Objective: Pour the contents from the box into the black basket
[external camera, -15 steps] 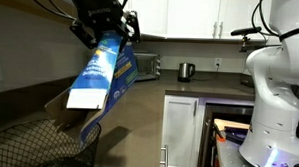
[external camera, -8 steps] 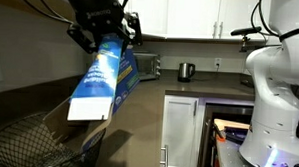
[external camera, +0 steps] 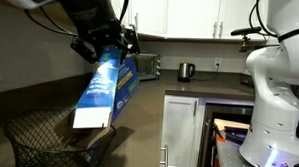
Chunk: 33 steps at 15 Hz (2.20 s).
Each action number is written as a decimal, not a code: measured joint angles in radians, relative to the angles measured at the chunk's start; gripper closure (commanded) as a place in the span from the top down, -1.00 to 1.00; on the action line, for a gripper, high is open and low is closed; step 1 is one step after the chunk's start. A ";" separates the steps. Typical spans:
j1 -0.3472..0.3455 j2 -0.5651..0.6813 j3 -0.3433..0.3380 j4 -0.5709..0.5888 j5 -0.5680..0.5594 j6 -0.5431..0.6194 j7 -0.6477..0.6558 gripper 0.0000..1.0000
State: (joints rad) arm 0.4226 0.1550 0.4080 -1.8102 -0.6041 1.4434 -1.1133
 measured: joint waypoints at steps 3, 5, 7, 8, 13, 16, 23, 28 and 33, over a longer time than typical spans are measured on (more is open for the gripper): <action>-0.001 0.001 -0.019 0.002 -0.002 0.000 0.005 -0.88; -0.001 0.001 -0.026 0.007 -0.003 -0.001 0.015 -0.88; -0.001 0.001 -0.028 0.011 -0.005 -0.002 0.028 -0.88; -0.001 0.001 -0.029 0.013 -0.006 -0.003 0.033 -0.88; 0.007 0.002 -0.023 0.016 -0.036 -0.036 0.074 -0.88; 0.026 0.004 -0.009 0.016 -0.072 -0.077 0.107 -0.89; 0.075 0.010 0.033 0.017 -0.143 -0.158 0.149 -0.89; 0.091 0.034 0.047 0.022 -0.207 -0.194 0.151 -0.76; 0.093 0.067 0.049 0.029 -0.268 -0.205 0.151 -0.67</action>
State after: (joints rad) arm 0.5154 0.2222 0.4570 -1.7817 -0.8718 1.2379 -0.9620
